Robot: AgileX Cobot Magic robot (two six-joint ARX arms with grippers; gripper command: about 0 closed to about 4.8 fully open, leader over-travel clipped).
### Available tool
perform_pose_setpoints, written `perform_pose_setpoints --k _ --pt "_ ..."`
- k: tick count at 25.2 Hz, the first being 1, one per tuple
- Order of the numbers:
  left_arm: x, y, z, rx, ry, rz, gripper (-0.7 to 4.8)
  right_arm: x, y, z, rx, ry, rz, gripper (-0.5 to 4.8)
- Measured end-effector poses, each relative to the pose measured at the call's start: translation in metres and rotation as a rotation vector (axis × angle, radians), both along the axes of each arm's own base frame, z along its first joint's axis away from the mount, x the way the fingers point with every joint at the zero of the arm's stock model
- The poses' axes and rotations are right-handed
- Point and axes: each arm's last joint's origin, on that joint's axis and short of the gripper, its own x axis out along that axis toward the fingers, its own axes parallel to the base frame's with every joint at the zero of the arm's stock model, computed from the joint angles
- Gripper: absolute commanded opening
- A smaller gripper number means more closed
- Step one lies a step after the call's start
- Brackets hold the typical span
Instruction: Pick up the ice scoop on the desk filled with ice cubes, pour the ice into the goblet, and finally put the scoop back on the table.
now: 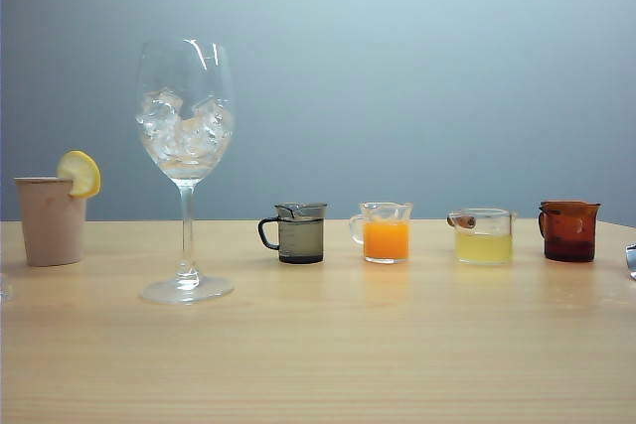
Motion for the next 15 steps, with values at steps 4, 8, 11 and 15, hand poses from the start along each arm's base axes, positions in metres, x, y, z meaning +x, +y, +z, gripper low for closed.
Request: perform_pose_setpoints --k 4,8,11,15 --pt "0.0000 0.0000 0.0000 0.000 0.000 0.000 -0.04 0.0000 -0.0011 0.0000 -0.001 0.000 -0.022 -0.05" --pt "0.0000 0.0000 0.0000 0.000 0.000 0.000 -0.04 0.0000 -0.0011 -0.0001 -0.001 0.001 -0.023 -0.05" --pt "0.0000 0.0000 0.0000 0.000 0.000 0.000 -0.04 0.0000 -0.0011 -0.0001 -0.001 0.001 -0.023 -0.05" --pt "0.0000 0.0000 0.0000 0.000 0.000 0.000 -0.04 0.0000 -0.0011 -0.0001 -0.001 0.001 -0.023 -0.05"
